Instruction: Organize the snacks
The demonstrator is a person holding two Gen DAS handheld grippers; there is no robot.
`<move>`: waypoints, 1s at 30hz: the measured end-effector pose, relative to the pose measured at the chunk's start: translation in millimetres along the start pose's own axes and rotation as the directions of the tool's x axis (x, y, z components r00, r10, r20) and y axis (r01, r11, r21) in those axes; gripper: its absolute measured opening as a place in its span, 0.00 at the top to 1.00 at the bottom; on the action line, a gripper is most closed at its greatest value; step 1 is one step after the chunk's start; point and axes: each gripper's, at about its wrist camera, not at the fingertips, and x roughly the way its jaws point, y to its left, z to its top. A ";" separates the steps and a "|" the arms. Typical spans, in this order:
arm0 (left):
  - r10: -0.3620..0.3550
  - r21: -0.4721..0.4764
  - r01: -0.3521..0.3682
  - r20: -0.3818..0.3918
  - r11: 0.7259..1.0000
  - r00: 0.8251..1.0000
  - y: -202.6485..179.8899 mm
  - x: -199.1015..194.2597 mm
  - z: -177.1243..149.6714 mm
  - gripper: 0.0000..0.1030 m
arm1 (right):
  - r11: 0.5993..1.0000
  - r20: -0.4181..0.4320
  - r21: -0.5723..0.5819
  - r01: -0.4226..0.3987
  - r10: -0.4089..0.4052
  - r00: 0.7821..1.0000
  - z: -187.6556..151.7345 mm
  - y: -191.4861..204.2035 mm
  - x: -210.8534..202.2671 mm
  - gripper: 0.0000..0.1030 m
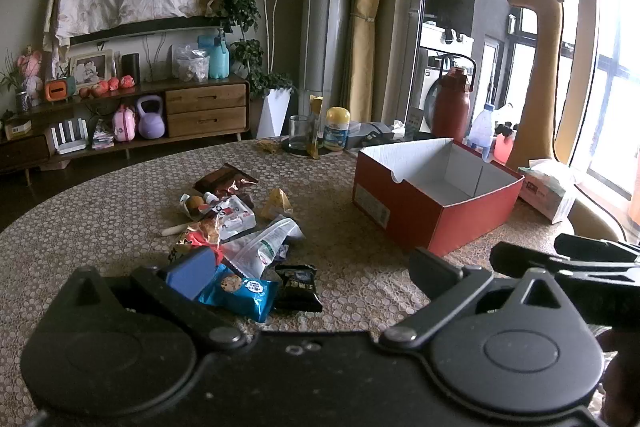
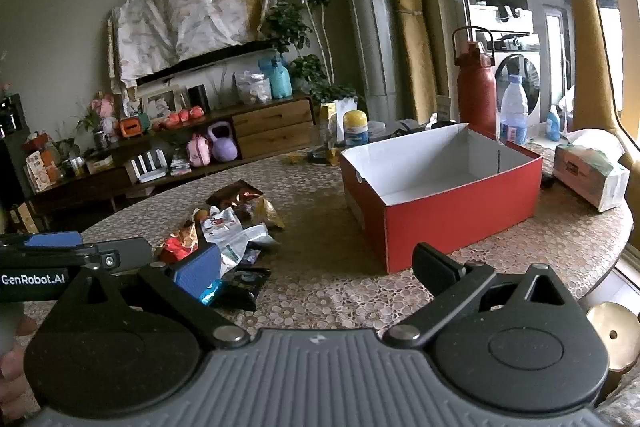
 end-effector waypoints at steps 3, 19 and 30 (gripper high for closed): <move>-0.001 -0.002 0.001 0.000 1.000 1.000 -0.1 0.0 -0.2 0.00 | 1.000 -0.007 -0.002 -0.007 0.007 1.000 0.2 0.1 2.4 0.00; 0.146 -0.008 -0.146 0.049 0.989 0.988 61.6 38.7 1.7 0.00 | 0.996 -0.112 -0.068 -0.052 0.044 0.993 11.3 7.5 73.3 0.00; 0.199 -0.050 -0.206 -0.124 0.977 0.972 103.3 85.3 -17.7 0.00 | 0.990 -0.254 -0.090 -0.107 0.082 0.964 9.1 29.4 155.1 0.00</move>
